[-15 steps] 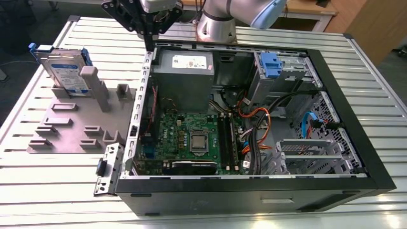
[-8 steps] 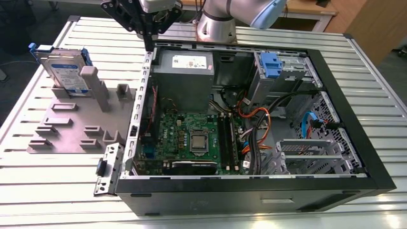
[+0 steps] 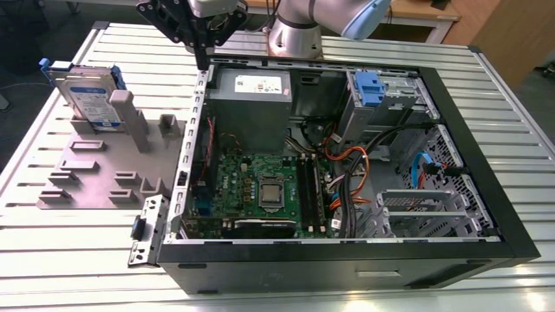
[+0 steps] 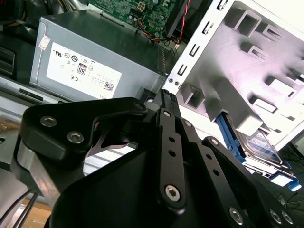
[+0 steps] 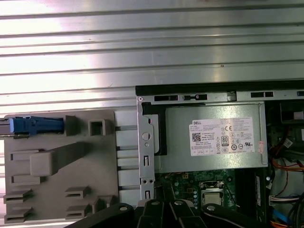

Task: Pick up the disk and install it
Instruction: 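Reach for the disk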

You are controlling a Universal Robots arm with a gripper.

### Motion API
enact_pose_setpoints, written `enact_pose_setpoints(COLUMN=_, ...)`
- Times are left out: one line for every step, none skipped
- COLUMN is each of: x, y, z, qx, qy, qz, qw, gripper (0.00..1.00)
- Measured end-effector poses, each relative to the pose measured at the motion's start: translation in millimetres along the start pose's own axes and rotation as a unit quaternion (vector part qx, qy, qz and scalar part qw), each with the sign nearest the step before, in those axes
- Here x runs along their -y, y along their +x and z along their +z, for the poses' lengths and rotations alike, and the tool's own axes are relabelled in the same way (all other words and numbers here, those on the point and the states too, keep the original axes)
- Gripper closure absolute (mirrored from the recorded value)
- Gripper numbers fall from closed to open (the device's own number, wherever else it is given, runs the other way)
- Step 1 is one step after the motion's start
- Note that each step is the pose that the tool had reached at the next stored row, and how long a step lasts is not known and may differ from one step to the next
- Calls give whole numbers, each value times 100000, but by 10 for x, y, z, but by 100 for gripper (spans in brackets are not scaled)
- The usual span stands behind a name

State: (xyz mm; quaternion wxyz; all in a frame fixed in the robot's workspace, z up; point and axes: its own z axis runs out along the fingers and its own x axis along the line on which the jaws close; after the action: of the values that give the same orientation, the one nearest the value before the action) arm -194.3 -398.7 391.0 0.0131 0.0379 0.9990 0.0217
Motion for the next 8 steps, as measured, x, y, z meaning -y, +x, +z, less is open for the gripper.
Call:
enact_pose_setpoints(x=0, y=3, z=0, qx=-2, qy=3, qz=2, qw=100000, gripper=89)
enact_pose_setpoints(x=0, y=5, z=0, qx=-4, qy=5, qz=1, qw=100000, gripper=89)
enact_pose_setpoints(x=1, y=8, z=0, qx=-4, qy=3, qz=2, qw=100000, gripper=89)
enact_pose_setpoints(x=1, y=11, z=0, qx=-3, qy=3, qz=0, qw=100000, gripper=89)
enact_pose_setpoints(x=1, y=14, z=0, qx=-4, qy=4, qz=-1, qw=100000, gripper=89)
enact_pose_setpoints(x=1, y=17, z=0, qx=-5, qy=3, qz=3, qw=100000, gripper=89)
enact_pose_setpoints(x=1, y=20, z=0, qx=-3, qy=1, qz=1, qw=100000, gripper=89)
enact_pose_setpoints(x=1, y=22, z=0, qx=-4, qy=1, qz=0, qw=100000, gripper=89)
